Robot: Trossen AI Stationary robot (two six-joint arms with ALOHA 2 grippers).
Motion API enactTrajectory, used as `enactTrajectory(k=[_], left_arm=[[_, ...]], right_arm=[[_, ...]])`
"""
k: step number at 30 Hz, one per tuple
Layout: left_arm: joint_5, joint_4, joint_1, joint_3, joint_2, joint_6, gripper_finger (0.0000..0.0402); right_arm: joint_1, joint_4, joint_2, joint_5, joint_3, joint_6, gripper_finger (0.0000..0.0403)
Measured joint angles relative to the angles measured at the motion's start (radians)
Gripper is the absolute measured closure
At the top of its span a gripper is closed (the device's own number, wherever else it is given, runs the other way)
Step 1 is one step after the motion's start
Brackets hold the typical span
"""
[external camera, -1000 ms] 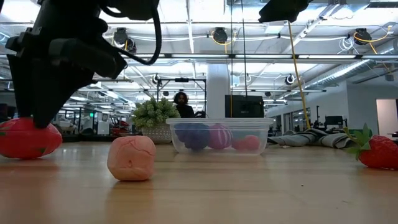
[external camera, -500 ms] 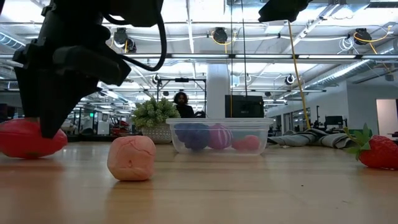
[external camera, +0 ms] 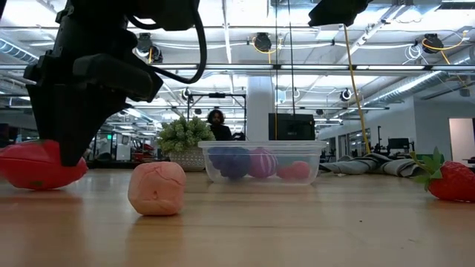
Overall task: Pick and placing Produce into tupperware
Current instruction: Put the dragon fruit into the transparent container
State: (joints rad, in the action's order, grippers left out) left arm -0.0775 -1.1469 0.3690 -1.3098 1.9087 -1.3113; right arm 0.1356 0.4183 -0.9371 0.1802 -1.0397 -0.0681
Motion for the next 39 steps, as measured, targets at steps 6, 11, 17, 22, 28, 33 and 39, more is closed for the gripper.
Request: enactTrajectory(k=[6,11,17,22,28,33,39], left_arm=[[0.001,0.0,0.009,0.0,0.0,0.004,0.0133],[0.001,0.0,0.028,0.0,0.0,0.008,0.0133],[0.032,0.022,0.045,0.0,0.0,0.018,0.0133],[0.054,0.056,0.046,0.008,0.0,0.024,0.0133],[-0.011,0.14,0.046,0.105,0.001,-0.008,0.0133],[-0.023,0.174,0.045,0.13,-0.005,0.003,0.0133],[-0.019,0.175,0.044,0.125,-0.003,0.05,0.0133]], right_arm=[[0.0,0.001,0.0,0.0,0.0,0.0,0.0229],[0.0,0.001,0.0,0.0,0.0,0.0,0.0229],[0.0,-0.001,0.0,0.0,0.0,0.0,0.0229],[0.0,-0.002,0.0,0.0,0.0,0.003,0.0229],[0.0,-0.003,0.0,-0.001,0.0,0.003,0.0229],[0.0,-0.027,0.0,-0.002,0.0,0.003,0.0229],[0.0,-0.052,0.0,-0.002,0.0,0.002,0.0229]])
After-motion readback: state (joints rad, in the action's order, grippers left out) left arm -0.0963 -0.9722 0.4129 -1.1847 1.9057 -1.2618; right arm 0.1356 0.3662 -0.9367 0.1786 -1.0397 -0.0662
